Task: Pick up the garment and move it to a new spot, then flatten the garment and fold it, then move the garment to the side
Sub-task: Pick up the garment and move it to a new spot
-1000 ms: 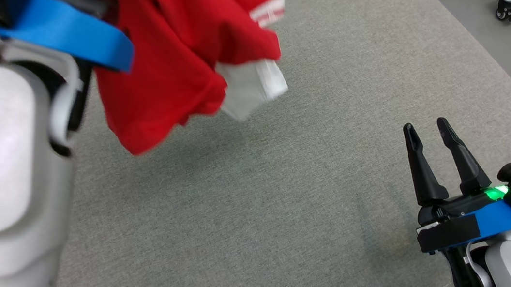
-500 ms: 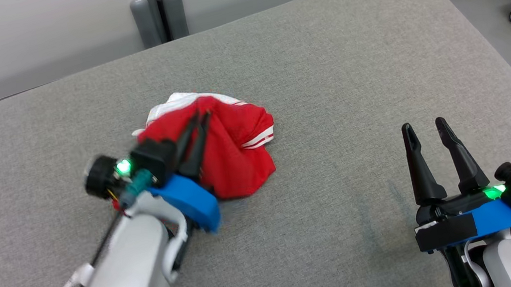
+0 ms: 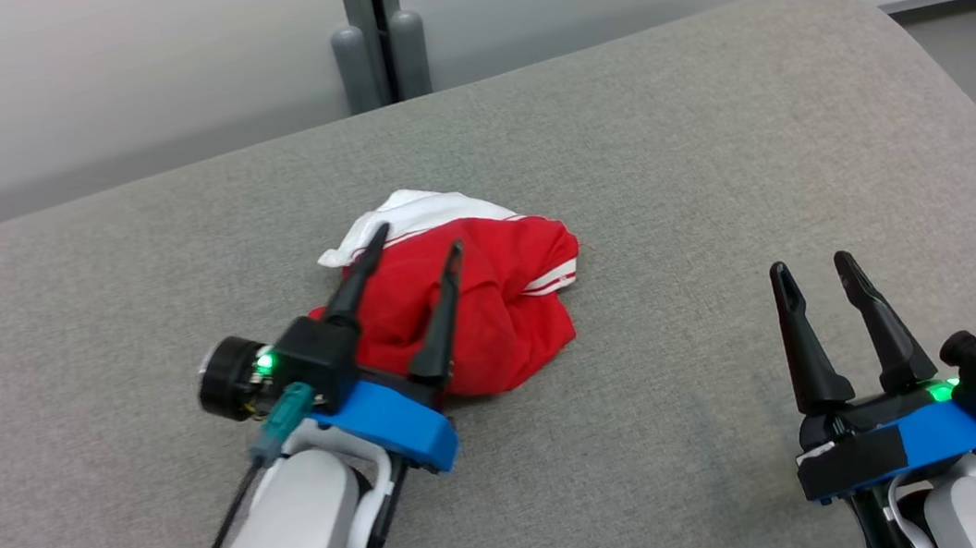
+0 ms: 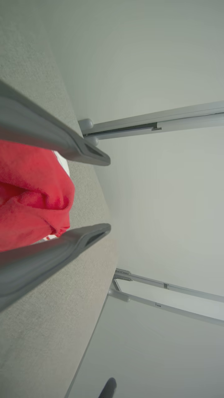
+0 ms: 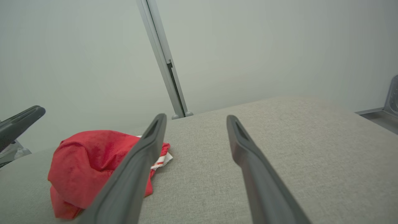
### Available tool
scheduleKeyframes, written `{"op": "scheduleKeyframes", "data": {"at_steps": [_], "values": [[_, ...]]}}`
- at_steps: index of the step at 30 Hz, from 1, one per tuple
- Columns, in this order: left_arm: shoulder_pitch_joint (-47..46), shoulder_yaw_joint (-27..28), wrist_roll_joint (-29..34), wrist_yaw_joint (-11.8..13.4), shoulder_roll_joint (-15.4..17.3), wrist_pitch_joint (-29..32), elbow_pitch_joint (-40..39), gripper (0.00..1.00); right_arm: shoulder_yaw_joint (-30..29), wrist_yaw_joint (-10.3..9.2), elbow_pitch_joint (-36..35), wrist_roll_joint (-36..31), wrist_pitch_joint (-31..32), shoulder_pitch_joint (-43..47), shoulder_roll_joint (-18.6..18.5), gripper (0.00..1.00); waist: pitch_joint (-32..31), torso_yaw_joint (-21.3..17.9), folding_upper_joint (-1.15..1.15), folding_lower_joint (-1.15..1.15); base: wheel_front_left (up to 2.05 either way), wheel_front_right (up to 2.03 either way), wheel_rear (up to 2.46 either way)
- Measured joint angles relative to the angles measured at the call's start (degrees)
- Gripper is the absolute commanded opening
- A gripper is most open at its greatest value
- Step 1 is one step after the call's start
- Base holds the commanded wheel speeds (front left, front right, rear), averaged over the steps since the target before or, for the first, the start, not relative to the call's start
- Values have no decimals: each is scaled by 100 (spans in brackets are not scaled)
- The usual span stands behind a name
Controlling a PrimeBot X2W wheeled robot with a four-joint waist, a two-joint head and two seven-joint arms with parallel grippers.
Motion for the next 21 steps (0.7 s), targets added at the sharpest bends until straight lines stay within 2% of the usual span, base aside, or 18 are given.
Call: {"op": "scheduleKeyframes", "data": {"at_steps": [9, 21], "values": [[834, 1256, 241, 424, 231, -5, -1285, 100, -54, 0, 33, -98, 0, 131, 0, 100, -229, 338, 0, -1, 0, 0, 0], [1934, 2503, 642, 481, 149, -5, -1703, 100, -247, 0, 134, -167, 0, 350, 2, 100, -473, 864, 0, 0, 0, 0, 0]]}}
